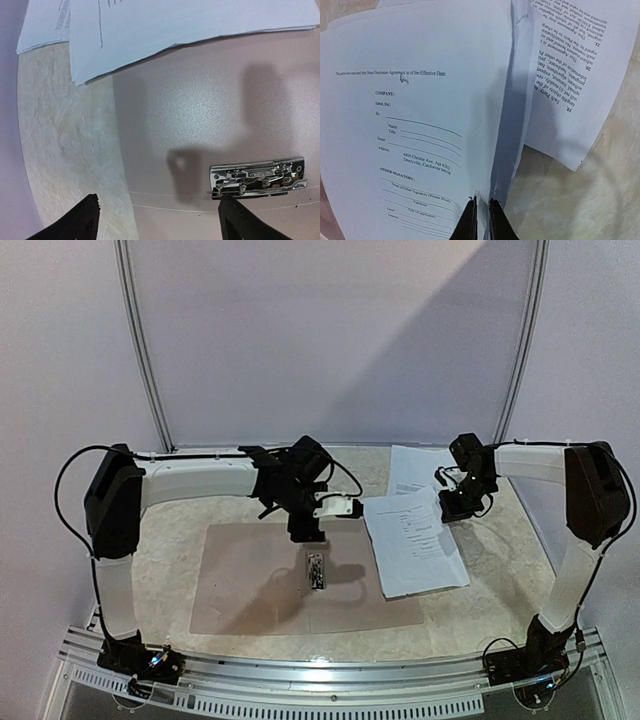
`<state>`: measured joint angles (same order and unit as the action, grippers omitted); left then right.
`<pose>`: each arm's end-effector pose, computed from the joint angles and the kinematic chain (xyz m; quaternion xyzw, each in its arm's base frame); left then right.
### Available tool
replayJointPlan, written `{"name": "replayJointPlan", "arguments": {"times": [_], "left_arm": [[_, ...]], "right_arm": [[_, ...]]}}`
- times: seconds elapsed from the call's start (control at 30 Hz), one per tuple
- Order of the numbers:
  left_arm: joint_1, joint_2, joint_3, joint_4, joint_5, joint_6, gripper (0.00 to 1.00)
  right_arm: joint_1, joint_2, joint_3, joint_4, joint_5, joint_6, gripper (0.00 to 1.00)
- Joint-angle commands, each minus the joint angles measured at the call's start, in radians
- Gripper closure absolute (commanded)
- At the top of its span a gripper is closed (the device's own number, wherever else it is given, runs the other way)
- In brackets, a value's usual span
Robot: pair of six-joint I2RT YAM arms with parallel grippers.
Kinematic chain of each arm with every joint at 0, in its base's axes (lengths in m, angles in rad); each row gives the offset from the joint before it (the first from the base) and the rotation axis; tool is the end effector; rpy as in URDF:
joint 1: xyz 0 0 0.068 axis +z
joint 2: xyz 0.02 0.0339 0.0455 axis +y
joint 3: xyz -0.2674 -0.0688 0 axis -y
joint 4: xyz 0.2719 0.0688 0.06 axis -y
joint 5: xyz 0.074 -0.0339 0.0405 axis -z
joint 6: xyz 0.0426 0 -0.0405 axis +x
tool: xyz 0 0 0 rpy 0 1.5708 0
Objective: Put the files into the folder
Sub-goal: Pick up the file from the corner of the board.
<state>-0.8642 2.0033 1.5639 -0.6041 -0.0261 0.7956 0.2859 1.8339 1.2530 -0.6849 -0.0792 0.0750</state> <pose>0.3010 -0.3509 0.1942 0.7100 0.6541 0.0037 0.2609 0.3682 0.1117 0.1616 -0.1099 0.9815 0.0657 0.1423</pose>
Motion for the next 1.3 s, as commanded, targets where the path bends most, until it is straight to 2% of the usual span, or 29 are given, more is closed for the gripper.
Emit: {"name": "replayJointPlan", "arguments": {"times": [0.0,0.17,0.3,0.53,0.77,0.9,1.1,1.27], "left_arm": [[-0.024,-0.009,-0.011,0.004,-0.009,-0.009,0.16],[-0.040,0.013,0.005,0.017,-0.002,-0.013,0.16],[-0.076,0.099,0.106,0.039,-0.006,-0.021,0.16],[-0.115,0.253,0.251,0.116,-0.121,0.001,0.16],[-0.122,0.326,0.285,0.157,-0.155,0.011,0.16],[-0.125,0.346,0.280,0.159,-0.167,0.015,0.17],[-0.125,0.346,0.263,0.176,-0.172,0.017,0.17],[-0.125,0.335,0.271,0.171,-0.170,0.025,0.17]], "right_arm": [[-0.002,0.018,0.002,0.000,-0.035,-0.007,0.91],[-0.001,0.027,0.002,0.009,-0.053,-0.010,0.89],[-0.002,0.038,0.003,0.020,-0.074,-0.012,0.89],[-0.002,0.041,-0.002,0.032,-0.138,-0.012,0.91],[-0.004,0.010,-0.035,0.096,-0.347,-0.014,0.95],[-0.005,0.007,-0.053,0.142,-0.437,0.007,0.92],[-0.005,0.063,-0.042,0.126,-0.423,0.033,0.88],[-0.004,0.084,-0.035,0.104,-0.325,0.039,0.88]]}}
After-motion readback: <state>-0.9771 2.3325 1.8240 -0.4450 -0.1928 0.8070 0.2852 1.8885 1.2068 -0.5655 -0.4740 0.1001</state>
